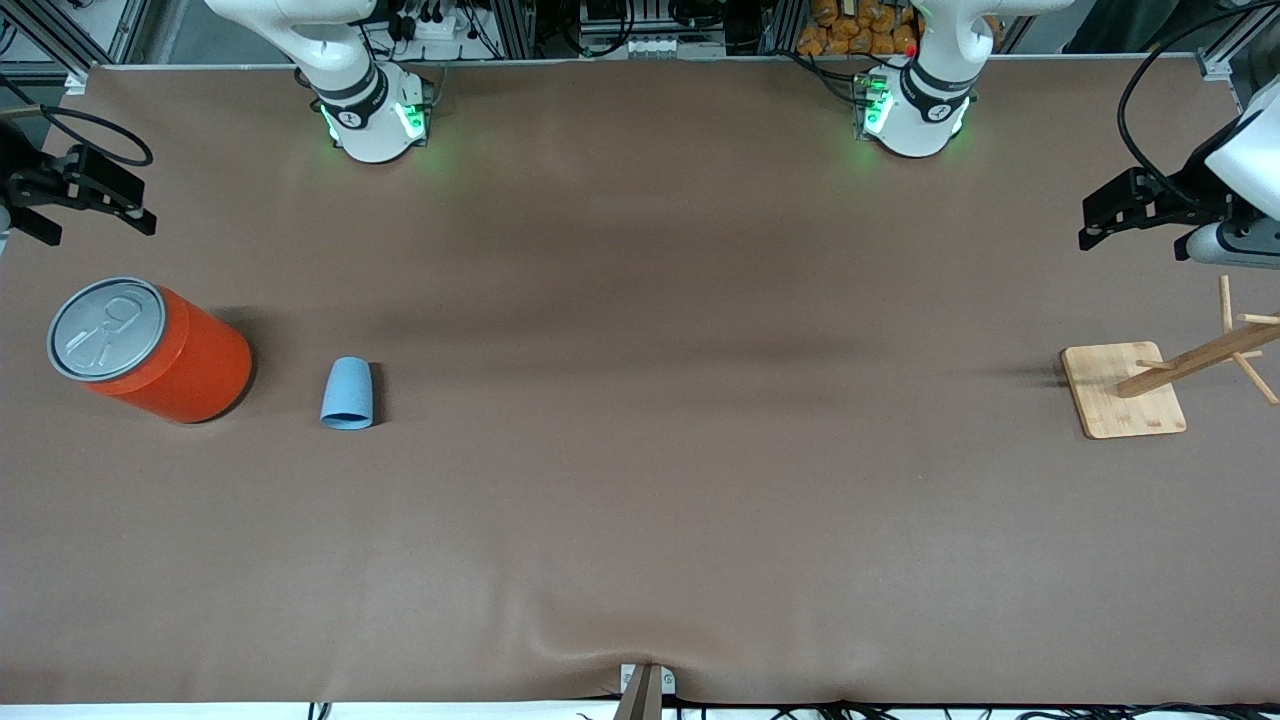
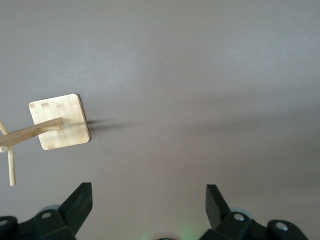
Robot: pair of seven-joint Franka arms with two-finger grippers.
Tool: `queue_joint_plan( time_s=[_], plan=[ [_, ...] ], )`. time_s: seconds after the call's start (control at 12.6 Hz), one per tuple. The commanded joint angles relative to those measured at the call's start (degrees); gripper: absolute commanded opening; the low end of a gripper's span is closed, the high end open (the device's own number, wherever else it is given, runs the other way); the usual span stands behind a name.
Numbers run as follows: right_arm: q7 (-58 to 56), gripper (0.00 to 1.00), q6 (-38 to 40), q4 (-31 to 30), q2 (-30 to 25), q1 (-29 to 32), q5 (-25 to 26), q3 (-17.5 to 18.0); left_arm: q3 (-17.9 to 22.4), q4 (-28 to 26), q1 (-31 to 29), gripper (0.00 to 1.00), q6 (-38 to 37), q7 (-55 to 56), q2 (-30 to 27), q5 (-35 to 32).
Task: Flip cup
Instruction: 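Move the right gripper down toward the blue cup beside the red can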
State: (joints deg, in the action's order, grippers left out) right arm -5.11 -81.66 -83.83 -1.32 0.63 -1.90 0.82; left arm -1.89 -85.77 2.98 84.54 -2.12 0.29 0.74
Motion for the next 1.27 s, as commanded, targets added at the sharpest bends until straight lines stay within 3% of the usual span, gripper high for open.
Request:
queue_joint_plan(
  time_s=[0.0, 0.32, 0.64, 0.88, 1.19],
  plan=[
    [-0.1, 1.00, 1.0, 1.6, 0.7, 0.3, 0.9, 0.4, -0.3, -0.6, -0.3, 1.00, 0.0, -1.0, -0.6, -0.6],
    [0.1, 1.00, 1.5, 0.9, 2.4, 0.5, 0.7, 0.4, -0.4, -0.3, -0.2, 1.00, -0.3, -2.2, -0.8, -0.5],
    [-0.3, 1.00, 7.2, 1.3, 12.4, 0.6, 0.9, 0.4, 0.0, 0.0, -0.3, 1.00, -0.3, -2.3, -0.6, -0.4],
    [-3.4, 1.00, 7.0, 1.0, 17.4, 2.0, 1.3, 0.3, 0.0, 0.0, -0.7, 1.00, -0.3, -2.3, -0.4, -0.2],
    [-3.3, 1.00, -8.0, -11.6, 17.8, 3.5, -0.5, 0.4, 0.0, 0.1, -0.6, 1.00, -0.3, -2.3, -0.5, 0.0]
  ],
)
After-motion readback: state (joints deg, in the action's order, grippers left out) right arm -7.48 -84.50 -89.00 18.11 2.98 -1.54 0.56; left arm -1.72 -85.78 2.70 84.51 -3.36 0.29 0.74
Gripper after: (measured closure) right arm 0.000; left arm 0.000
